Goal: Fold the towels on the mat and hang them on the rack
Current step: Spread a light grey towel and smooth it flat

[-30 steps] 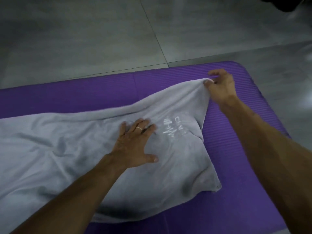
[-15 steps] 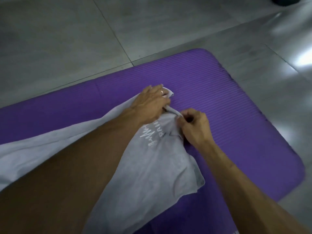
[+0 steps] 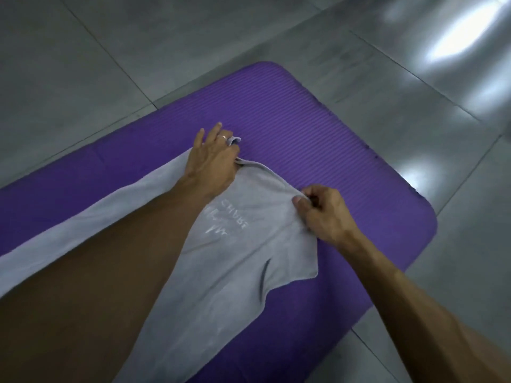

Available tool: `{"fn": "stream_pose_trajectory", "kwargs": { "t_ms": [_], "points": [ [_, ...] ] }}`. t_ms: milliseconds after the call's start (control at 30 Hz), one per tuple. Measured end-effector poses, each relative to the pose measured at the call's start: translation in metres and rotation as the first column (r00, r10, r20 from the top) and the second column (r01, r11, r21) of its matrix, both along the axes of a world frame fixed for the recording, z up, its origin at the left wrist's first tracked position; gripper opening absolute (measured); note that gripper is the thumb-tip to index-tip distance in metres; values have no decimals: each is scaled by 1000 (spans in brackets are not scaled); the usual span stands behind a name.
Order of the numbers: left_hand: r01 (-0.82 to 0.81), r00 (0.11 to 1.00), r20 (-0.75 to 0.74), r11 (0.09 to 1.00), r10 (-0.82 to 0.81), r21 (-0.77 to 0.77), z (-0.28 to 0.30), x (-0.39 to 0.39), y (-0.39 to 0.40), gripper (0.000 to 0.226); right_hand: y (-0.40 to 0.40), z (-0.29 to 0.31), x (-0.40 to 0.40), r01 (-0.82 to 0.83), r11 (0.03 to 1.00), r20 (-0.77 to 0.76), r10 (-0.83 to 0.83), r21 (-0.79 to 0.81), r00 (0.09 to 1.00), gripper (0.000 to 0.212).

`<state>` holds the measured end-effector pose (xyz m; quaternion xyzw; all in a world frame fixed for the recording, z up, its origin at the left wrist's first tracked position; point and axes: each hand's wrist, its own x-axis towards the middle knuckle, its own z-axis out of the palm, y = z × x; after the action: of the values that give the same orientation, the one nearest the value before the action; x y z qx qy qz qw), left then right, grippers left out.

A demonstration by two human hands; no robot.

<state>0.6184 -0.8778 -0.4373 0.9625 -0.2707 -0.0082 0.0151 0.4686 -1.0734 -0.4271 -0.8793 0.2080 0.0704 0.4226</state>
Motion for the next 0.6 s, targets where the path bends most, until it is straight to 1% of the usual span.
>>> {"fn": "stream_pose_trajectory", "kwargs": {
  "t_ms": [33, 67, 133, 167, 200, 267, 300, 333, 367, 400, 433, 467, 500, 533, 567, 600],
  "points": [
    [-16, 1000, 26, 998, 18, -57, 2, 1, -4, 40, -7, 6, -1, 51, 999, 45, -52, 11, 998, 13],
    [-27, 998, 49, 993, 33, -112, 4, 1, -11, 42, -15, 12, -1, 63, 998, 45, -63, -3, 997, 13],
    [-29, 998, 57, 988, 38, -152, 8, 1, -24, 45, -33, 22, -1, 15, 990, -39, -21, -138, 999, 15],
    [-37, 999, 21, 989, 41, -143, 9, -1, -29, 49, -44, 22, -2, -19, 972, -105, -5, -233, 995, 18],
    [-64, 997, -56, 987, 56, -146, 8, -3, -34, 57, -53, 23, -4, -48, 948, -171, -7, -315, 985, 19],
    [-125, 961, -266, 974, 72, -190, 9, -9, -37, 82, -66, 20, -8, -125, 891, -289, -7, -436, 957, 19],
    [-120, 944, -326, 967, 42, -225, 11, -12, -35, 93, -68, 19, -7, -180, 858, -319, 20, -481, 947, 20],
    [-97, 941, -339, 962, 5, -255, 14, -15, -30, 101, -65, 19, -1, -212, 830, -315, 47, -515, 948, 21],
    [-84, 944, -328, 955, -14, -284, 16, -17, -21, 103, -59, 19, 12, -226, 810, -286, 75, -542, 955, 24],
    [-106, 952, -306, 948, 9, -301, 17, -18, -11, 101, -50, 21, 27, -214, 819, -244, 94, -532, 965, 26],
    [-169, 956, -280, 945, 88, -279, 17, -18, 1, 95, -37, 23, 45, -182, 864, -199, 98, -469, 975, 27],
    [-258, 945, -258, 942, 200, -214, 16, -18, 16, 88, -21, 23, 66, -141, 912, -166, 82, -384, 983, 32],
    [-349, 915, -260, 929, 309, -123, 12, -19, 30, 83, -6, 23, 86, -104, 946, -158, 57, -308, 986, 42],
    [-412, 877, -293, 910, 381, -49, 7, -23, 44, 80, 8, 23, 103, -90, 960, -155, 49, -266, 987, 53],
    [-435, 849, -346, 900, 399, -30, 3, -30, 55, 76, 17, 19, 120, -69, 969, -160, 31, -237, 987, 65],
    [-423, 848, -382, 903, 367, -72, -1, -38, 62, 68, 23, 17, 134, -31, 977, -174, -6, -210, 985, 74]
  ]
}}
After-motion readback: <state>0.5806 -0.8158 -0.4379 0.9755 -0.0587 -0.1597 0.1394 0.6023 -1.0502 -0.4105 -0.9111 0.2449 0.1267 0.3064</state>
